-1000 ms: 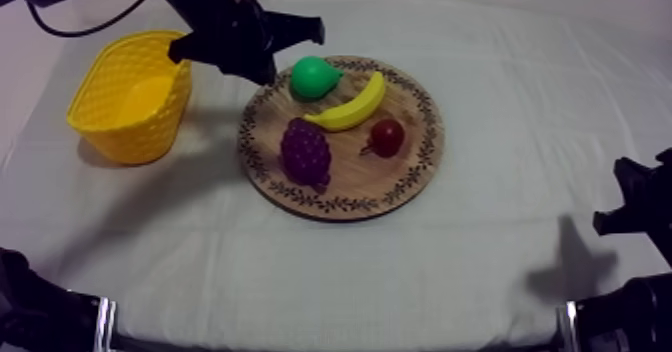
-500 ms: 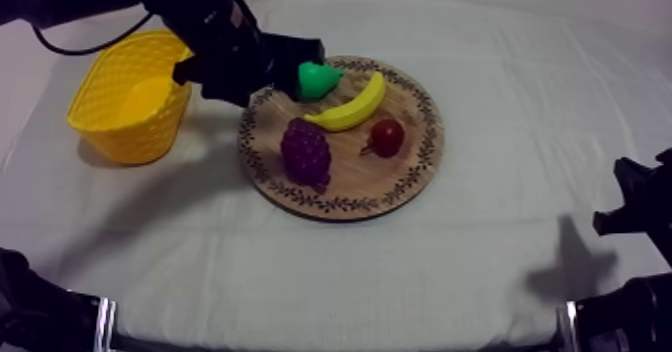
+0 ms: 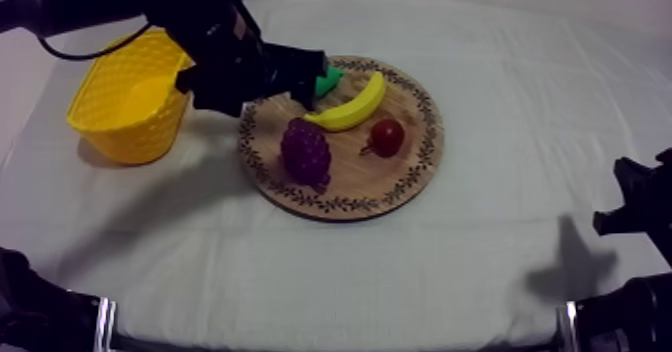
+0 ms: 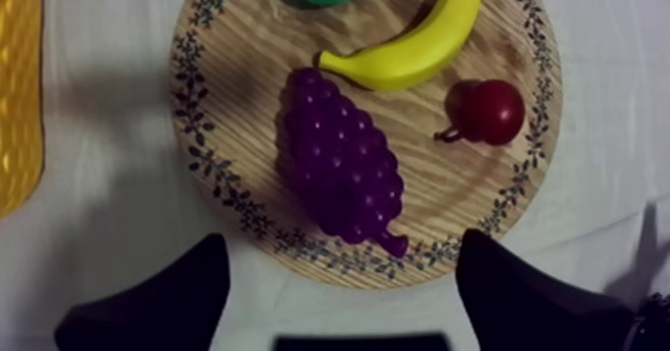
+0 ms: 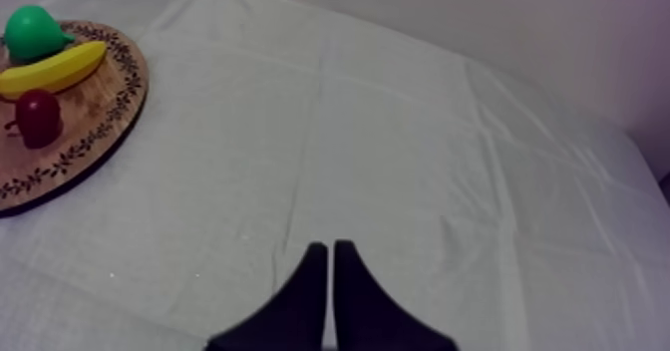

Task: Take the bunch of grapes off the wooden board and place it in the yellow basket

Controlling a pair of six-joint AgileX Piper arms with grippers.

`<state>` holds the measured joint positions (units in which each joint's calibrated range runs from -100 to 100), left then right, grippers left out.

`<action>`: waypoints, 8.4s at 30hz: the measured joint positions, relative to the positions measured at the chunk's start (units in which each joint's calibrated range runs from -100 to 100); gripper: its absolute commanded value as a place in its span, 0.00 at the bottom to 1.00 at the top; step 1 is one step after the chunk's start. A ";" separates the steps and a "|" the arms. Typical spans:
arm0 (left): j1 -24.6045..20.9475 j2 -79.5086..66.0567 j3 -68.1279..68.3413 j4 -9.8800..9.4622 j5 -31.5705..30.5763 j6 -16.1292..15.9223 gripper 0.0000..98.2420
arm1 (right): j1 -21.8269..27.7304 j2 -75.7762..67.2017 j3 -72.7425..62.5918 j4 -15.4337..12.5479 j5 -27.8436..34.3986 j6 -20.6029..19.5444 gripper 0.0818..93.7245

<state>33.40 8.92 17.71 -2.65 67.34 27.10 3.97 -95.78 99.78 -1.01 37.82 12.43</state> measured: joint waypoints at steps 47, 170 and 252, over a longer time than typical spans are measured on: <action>-1.48 25.26 -11.64 5.81 0.20 -3.30 0.80 | 0.00 0.00 0.00 0.00 0.00 0.00 0.00; -31.69 -5.36 10.92 1.53 -9.06 -20.57 0.67 | 0.00 0.00 0.00 0.00 0.00 -0.05 0.00; -30.49 -97.12 80.39 4.36 -31.52 -24.54 0.00 | 0.00 0.00 0.00 0.00 0.00 -0.02 0.00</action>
<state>2.91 -88.20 98.10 1.71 35.82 2.56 3.97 -95.78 99.78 -1.01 37.82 12.41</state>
